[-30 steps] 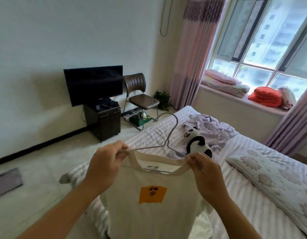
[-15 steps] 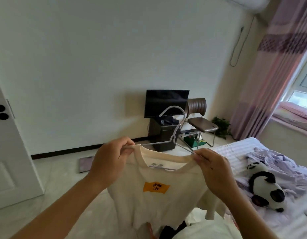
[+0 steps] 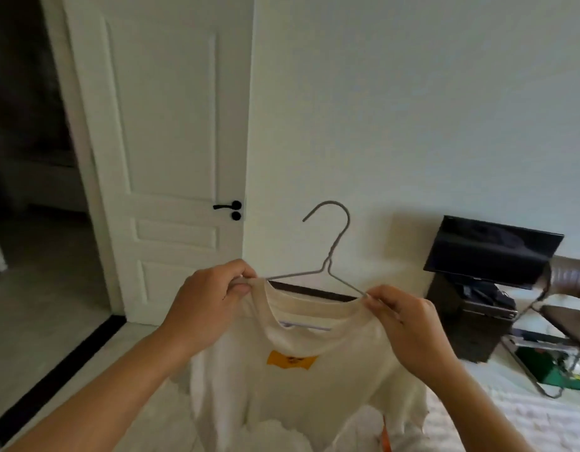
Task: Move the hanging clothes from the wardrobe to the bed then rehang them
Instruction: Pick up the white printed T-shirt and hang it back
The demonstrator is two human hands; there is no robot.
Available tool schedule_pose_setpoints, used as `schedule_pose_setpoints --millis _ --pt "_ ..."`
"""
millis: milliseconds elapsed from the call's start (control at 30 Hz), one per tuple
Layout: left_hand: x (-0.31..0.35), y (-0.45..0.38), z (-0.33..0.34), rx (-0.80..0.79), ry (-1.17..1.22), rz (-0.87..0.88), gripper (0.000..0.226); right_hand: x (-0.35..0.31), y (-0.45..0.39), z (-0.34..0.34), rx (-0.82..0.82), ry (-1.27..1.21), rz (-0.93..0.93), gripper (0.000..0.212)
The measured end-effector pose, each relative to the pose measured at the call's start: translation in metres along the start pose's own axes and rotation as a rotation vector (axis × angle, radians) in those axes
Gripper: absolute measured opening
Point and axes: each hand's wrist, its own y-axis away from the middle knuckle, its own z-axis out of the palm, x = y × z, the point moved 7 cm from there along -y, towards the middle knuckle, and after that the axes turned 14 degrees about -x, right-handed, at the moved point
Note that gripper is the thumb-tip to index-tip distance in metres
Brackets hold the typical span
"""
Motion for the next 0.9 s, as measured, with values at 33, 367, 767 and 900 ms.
schedule_pose_setpoints --millis 33,367,767,900 --pt "-0.008 0.009 -0.012 0.031 -0.011 -0.028 0.016 -0.010 -0.010 0.009 -0.033 -0.011 -0.034 0.014" --pt "-0.055 0.125 -0.121 0.313 -0.182 -0.291 0.017 -0.133 -0.070 0.099 -0.291 -0.064 -0.392 0.018" --pt "-0.103 0.306 -0.264 0.566 -0.431 -0.583 0.014 -0.343 -0.046 0.202 -0.447 -0.004 -0.700 0.016" --pt "-0.123 0.367 -0.317 0.574 -0.505 -0.649 0.015 -0.416 -0.029 0.240 -0.455 -0.012 -0.775 0.016"
